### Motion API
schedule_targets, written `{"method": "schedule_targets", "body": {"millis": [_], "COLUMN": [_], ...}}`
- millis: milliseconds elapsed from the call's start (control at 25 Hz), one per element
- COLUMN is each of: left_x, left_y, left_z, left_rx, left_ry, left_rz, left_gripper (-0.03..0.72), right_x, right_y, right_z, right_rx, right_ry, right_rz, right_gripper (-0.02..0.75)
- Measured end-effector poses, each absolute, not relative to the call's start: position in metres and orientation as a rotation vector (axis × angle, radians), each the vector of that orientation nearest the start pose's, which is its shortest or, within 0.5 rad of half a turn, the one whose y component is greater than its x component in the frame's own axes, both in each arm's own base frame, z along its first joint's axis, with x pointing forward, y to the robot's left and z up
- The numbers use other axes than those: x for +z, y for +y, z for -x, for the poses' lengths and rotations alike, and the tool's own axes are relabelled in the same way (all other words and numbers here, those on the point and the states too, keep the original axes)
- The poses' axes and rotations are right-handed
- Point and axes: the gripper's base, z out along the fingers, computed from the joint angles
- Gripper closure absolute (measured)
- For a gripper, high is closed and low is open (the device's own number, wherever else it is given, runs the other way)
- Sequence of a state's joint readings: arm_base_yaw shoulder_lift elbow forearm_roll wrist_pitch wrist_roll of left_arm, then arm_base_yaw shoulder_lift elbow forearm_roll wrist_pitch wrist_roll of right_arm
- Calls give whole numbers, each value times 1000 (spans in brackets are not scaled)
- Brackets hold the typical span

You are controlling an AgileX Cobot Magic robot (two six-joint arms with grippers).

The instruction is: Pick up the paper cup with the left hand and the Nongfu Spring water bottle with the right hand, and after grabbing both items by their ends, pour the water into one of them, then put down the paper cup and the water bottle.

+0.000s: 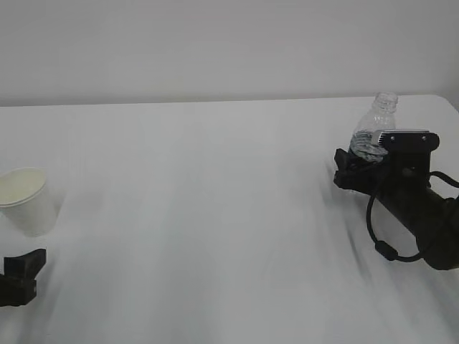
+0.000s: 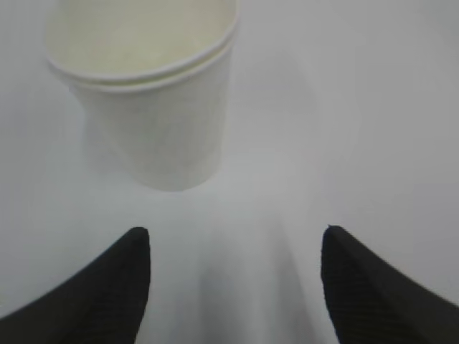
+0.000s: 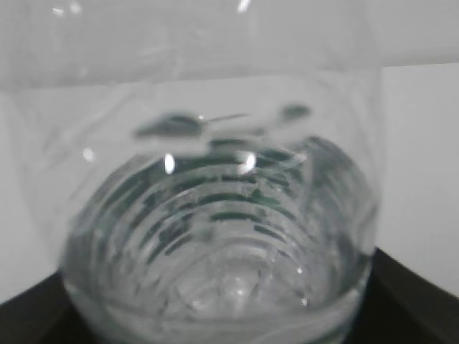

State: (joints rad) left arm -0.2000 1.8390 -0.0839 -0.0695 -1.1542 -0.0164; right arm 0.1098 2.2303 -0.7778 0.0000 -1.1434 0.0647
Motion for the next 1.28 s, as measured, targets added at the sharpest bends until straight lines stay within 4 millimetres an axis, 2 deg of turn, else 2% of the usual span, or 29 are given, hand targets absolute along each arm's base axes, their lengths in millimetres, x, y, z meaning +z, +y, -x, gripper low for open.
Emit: {"method": "schedule_targets", "body": {"millis": [160, 360, 760, 1000, 1280], "left_x": [83, 83, 83, 84, 84], "left_y": [-32, -32, -32, -34, -34], "left_z": [-186, -186, -187, -192, -192], "left_rx": [-79, -79, -79, -90, -91], "left_ry": [2109, 2109, 2106, 2088, 2088], "left_rz": [-126, -126, -126, -136, -137], "left_gripper": [157, 157, 157, 157, 157], "right_x": [61, 61, 61, 61, 68], "right_y": [40, 40, 40, 40, 45], "right_z": [-363, -363, -363, -363, -357], "right_rx": [125, 125, 124, 120, 99], "right_ry": [1794, 1794, 1794, 1794, 1800], "right_rz": [40, 40, 42, 47, 183], "right_gripper": [167, 251, 319, 332, 334]}}
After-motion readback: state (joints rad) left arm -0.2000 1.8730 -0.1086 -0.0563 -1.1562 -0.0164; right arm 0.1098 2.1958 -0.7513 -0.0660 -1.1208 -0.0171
